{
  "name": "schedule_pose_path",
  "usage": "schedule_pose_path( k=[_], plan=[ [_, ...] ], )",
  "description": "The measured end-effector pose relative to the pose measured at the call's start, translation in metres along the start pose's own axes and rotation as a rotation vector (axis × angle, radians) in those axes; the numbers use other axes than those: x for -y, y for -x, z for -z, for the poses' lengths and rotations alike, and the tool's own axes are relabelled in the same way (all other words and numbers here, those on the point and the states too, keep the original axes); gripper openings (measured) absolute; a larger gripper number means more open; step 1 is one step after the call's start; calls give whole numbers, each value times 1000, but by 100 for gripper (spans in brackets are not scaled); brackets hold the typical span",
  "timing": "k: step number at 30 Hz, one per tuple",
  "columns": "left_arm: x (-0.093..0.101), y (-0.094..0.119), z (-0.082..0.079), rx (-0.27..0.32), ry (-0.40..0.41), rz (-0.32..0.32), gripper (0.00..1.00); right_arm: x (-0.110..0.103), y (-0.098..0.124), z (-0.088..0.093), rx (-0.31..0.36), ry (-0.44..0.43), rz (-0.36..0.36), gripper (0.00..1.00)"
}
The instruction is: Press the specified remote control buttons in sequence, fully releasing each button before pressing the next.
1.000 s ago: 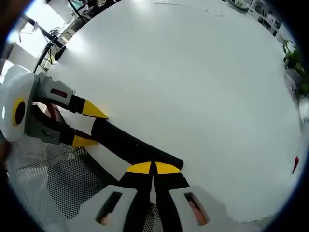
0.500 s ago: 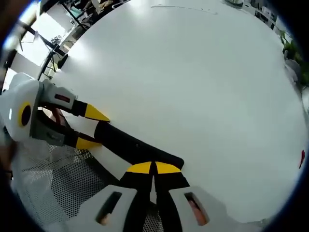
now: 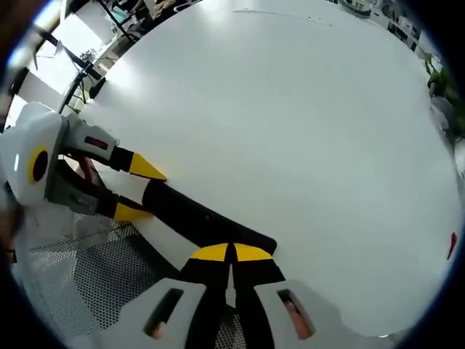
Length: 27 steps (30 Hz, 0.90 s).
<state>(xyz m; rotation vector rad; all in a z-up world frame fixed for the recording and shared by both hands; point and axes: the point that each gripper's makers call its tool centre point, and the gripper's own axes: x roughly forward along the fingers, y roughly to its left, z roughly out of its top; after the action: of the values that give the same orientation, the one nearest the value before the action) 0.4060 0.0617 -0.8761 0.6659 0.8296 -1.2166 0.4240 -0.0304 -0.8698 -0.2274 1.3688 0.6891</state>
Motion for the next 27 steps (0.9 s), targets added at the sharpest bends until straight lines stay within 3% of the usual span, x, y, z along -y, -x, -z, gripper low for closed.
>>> schedule_pose_path(
  k=[9, 20, 27],
  plan=[
    [0, 0, 0, 0, 0, 1, 24, 0, 0, 0, -5, 24, 9, 0],
    [0, 0, 0, -2, -3, 2, 24, 0, 1, 0, -5, -8, -13, 0],
    [0, 0, 0, -2, -3, 2, 24, -3, 1, -8, 39, -8, -31, 0]
  ],
)
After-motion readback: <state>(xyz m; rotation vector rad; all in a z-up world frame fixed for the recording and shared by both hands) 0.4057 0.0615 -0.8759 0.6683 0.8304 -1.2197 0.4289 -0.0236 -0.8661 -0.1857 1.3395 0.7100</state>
